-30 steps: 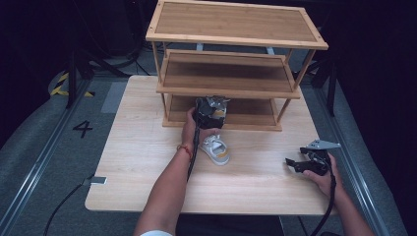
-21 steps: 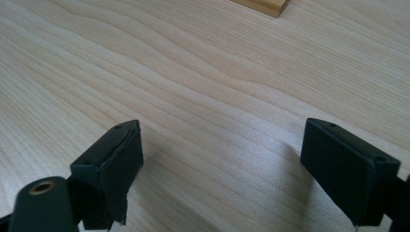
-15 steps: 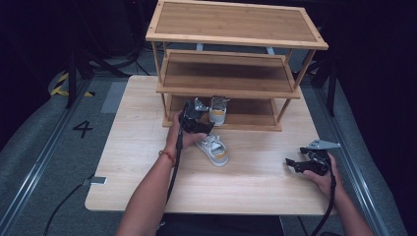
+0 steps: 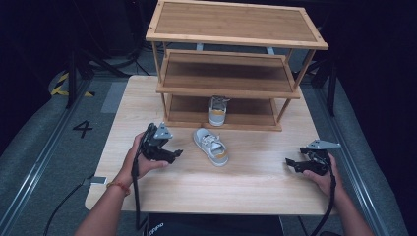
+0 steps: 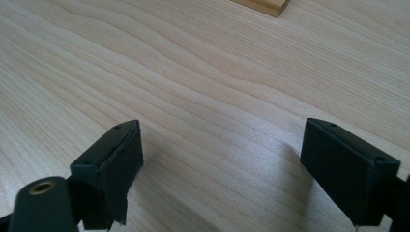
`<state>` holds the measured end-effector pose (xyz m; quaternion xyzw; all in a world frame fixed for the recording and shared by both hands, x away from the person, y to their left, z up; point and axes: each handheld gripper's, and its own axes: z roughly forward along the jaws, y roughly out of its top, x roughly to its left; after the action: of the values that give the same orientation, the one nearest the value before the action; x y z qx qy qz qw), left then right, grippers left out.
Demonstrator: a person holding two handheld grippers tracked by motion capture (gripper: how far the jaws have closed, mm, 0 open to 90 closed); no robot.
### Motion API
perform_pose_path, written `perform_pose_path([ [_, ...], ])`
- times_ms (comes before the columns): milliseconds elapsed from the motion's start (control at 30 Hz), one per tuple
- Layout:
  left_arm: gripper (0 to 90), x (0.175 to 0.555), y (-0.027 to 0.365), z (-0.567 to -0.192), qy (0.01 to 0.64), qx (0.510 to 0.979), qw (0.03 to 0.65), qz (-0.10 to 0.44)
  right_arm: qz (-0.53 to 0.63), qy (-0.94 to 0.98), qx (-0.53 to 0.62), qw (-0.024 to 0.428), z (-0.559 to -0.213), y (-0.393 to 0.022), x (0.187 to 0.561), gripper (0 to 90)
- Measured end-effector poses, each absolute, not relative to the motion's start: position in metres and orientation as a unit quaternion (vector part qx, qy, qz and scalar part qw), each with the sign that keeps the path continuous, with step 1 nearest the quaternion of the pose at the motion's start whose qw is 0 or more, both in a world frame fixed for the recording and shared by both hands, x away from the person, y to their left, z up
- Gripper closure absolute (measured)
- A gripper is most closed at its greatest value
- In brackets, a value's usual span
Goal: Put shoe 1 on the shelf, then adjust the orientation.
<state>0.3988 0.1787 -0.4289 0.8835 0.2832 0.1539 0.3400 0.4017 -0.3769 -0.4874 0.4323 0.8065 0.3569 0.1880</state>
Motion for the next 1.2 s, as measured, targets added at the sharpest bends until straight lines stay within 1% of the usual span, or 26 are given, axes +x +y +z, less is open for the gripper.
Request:
perform_pose_path([
  [67,20.3,0.39,0.189,-0.433,0.281,0.886,0.338,0.148,0.357,0.806,0.432,0.188,-0.487,-0.377,0.402,15.4],
  [133,19.8,0.375,0.2,-0.442,0.276,0.893,0.324,0.146,0.357,0.806,0.432,0.188,-0.487,-0.377,0.402,15.4],
  [300,19.7,0.359,0.214,-0.453,0.283,0.895,0.322,0.128,0.357,0.808,0.43,0.187,-0.487,-0.377,0.402,15.5],
  [333,20.0,0.355,0.216,-0.455,0.283,0.897,0.315,0.128,0.357,0.808,0.43,0.187,-0.487,-0.377,0.402,15.5],
  [600,19.9,0.336,0.23,-0.464,0.289,0.894,0.324,0.11,0.358,0.81,0.426,0.186,-0.487,-0.377,0.403,15.5],
  [733,18.4,0.33,0.232,-0.474,0.294,0.896,0.318,0.098,0.358,0.811,0.424,0.184,-0.487,-0.377,0.402,15.5],
  [800,16.9,0.326,0.235,-0.478,0.297,0.889,0.335,0.098,0.359,0.814,0.418,0.183,-0.487,-0.377,0.401,17.4],
  [900,16.6,0.323,0.238,-0.482,0.298,0.882,0.35,0.109,0.362,0.82,0.408,0.172,-0.485,-0.377,0.399,24.6],
  [967,15.7,0.321,0.238,-0.482,0.305,0.878,0.351,0.113,0.368,0.824,0.4,0.163,-0.483,-0.376,0.397,23.6],
  [1067,15.6,0.321,0.238,-0.482,0.305,0.878,0.351,0.113,0.383,0.828,0.379,0.157,-0.477,-0.37,0.394,24.8],
  [1200,15.5,0.322,0.237,-0.483,0.311,0.876,0.352,0.115,0.385,0.845,0.337,0.156,-0.464,-0.35,0.394,26.7],
])
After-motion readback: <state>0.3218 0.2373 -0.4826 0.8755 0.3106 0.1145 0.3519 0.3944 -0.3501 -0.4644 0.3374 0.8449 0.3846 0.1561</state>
